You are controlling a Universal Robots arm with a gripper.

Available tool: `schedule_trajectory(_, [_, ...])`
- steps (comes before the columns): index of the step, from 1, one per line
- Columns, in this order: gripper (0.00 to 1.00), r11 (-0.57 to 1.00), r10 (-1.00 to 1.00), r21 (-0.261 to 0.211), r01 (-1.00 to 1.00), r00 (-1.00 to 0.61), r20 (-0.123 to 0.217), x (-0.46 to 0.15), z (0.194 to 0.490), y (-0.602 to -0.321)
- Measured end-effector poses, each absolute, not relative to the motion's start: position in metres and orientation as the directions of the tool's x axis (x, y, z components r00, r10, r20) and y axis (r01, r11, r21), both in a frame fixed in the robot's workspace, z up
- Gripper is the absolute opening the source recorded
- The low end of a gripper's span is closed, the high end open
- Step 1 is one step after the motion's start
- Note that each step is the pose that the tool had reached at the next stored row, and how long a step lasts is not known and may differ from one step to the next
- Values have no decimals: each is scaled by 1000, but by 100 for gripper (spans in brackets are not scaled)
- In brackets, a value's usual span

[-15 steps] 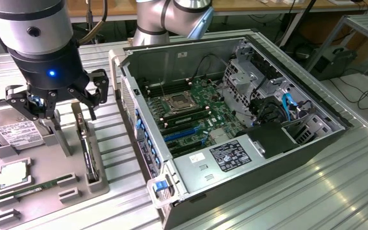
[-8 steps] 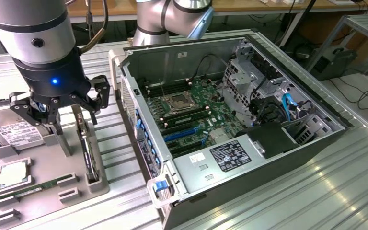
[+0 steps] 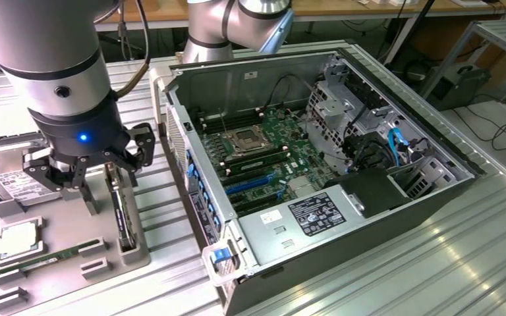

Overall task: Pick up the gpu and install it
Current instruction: 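Pick up the gpu and move the gpu toward the slot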

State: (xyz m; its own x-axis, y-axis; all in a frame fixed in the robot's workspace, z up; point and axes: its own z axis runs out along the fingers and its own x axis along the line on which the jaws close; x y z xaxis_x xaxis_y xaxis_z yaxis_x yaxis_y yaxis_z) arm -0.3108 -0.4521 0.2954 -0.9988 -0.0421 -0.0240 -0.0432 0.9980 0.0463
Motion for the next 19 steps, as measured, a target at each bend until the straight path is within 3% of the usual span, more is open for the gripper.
schedule_trajectory(19, [66,998,-42,46,-43,-999,-24,-311,289,-458])
